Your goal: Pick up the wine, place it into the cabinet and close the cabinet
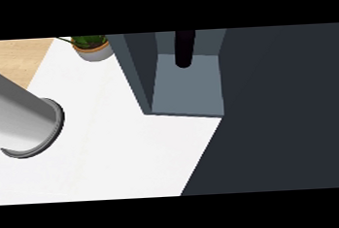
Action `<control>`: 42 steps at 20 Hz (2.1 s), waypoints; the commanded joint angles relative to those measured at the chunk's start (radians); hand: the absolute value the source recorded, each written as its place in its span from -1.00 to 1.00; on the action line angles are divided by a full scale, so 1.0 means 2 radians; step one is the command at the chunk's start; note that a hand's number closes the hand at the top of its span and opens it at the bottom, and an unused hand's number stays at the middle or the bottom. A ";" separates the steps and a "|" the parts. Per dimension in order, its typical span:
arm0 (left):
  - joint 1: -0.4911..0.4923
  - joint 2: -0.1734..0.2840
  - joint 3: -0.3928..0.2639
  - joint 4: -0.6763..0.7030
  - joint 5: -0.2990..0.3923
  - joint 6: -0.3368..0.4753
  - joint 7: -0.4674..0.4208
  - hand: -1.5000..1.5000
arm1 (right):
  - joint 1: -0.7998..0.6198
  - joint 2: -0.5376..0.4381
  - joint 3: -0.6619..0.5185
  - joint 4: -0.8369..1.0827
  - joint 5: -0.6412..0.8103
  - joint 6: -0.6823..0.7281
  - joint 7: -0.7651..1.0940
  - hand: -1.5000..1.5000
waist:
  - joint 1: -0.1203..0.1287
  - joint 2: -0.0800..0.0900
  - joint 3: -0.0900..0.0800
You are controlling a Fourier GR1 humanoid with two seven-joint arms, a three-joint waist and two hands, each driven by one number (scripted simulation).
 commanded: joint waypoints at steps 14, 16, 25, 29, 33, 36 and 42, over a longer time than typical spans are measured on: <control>-0.016 0.003 -0.001 -0.003 0.001 -0.026 0.005 1.00 | -0.071 0.076 -0.040 0.087 0.028 -0.064 0.006 1.00 | 0.025 0.014 -0.002; -0.020 -0.001 -0.007 -0.006 0.002 -0.026 0.009 1.00 | -0.094 0.076 -0.056 0.099 0.023 -0.064 0.007 1.00 | 0.027 0.017 -0.002; -0.042 0.002 -0.009 -0.008 -0.004 -0.033 0.016 1.00 | -0.261 0.079 -0.109 0.227 0.063 -0.133 0.005 1.00 | 0.058 0.022 -0.001; -0.052 0.005 -0.006 -0.006 -0.006 -0.037 0.017 1.00 | -0.344 0.079 -0.137 0.302 0.077 -0.168 0.008 1.00 | 0.066 0.026 0.000; -0.059 0.002 -0.005 -0.001 -0.005 -0.042 0.018 1.00 | -0.421 0.080 -0.160 0.381 0.089 -0.195 0.010 1.00 | 0.075 0.029 0.000; -0.063 -0.001 -0.010 -0.001 -0.007 -0.046 0.019 1.00 | -0.470 0.080 -0.183 0.444 0.091 -0.208 0.001 1.00 | 0.078 0.033 0.001; -0.074 -0.005 -0.006 0.006 -0.005 -0.046 0.021 1.00 | -0.530 0.080 -0.212 0.537 0.047 -0.226 -0.016 1.00 | 0.073 0.037 0.002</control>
